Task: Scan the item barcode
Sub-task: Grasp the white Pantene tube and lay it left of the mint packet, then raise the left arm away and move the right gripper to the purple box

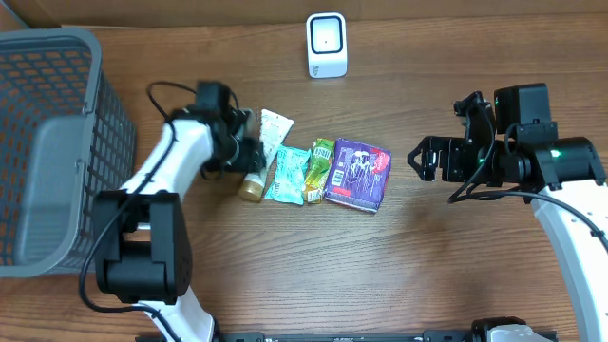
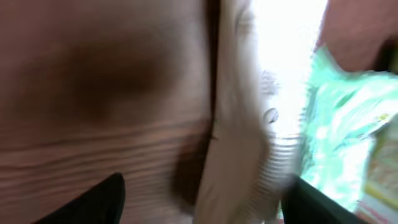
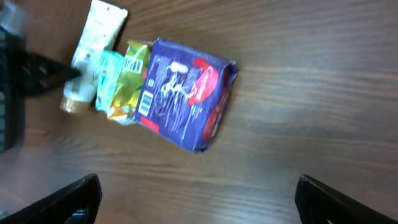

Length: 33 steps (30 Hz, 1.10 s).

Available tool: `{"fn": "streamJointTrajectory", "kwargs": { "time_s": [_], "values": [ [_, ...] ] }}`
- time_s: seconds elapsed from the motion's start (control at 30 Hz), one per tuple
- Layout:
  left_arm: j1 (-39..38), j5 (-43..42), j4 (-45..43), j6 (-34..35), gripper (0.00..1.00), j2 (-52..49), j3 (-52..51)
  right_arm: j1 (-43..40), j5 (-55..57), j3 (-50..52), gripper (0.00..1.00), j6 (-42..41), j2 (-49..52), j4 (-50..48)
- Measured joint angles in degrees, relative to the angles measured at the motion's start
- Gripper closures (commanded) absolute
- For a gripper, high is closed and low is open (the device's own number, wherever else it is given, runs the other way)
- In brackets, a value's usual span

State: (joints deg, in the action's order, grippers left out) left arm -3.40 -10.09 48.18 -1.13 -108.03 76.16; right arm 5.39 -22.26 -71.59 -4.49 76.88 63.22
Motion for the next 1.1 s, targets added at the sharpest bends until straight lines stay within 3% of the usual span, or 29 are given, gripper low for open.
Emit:
{"fn": "streamJointTrajectory", "kwargs": {
  "time_s": [0.17, 0.2, 0.23, 0.4, 0.63, 0.87, 1.1],
  "values": [
    [1.31, 0.72, 10.97, -0.09, 0.17, 0.0, 13.68, 0.0, -2.16, 0.0, 0.0, -0.02, 3.72, 1.62],
    [1.27, 0.66, 13.79, -0.26, 0.03, 0.0, 16.79, 0.0, -2.62, 0.0, 0.0, 0.0, 4.85, 1.84],
    [1.25, 0.57, 17.33, -0.74, 0.0, 0.0, 20.55, 0.0, -3.23, 0.0, 0.0, -0.07, 6.08, 2.34],
    [1.25, 0.22, 28.55, -0.83, 0.0, 0.0, 37.83, 0.09, -7.76, 1.03, 0.0, -0.02, 11.3, 1.03],
    [1.25, -0.87, 34.97, 0.39, 0.0, 0.02, 54.29, 1.97, -10.21, 6.21, 0.0, -1.55, 13.57, -9.86],
    [1.25, -1.31, 35.21, 2.71, 0.0, 0.02, 57.13, 2.25, -13.07, 7.89, 0.0, -0.63, 14.8, -21.77],
    [1.25, -1.31, 35.28, 2.75, 0.0, 0.02, 57.13, 2.25, -15.26, 5.46, 0.0, 5.09, 25.64, -21.97]
  ]
}}
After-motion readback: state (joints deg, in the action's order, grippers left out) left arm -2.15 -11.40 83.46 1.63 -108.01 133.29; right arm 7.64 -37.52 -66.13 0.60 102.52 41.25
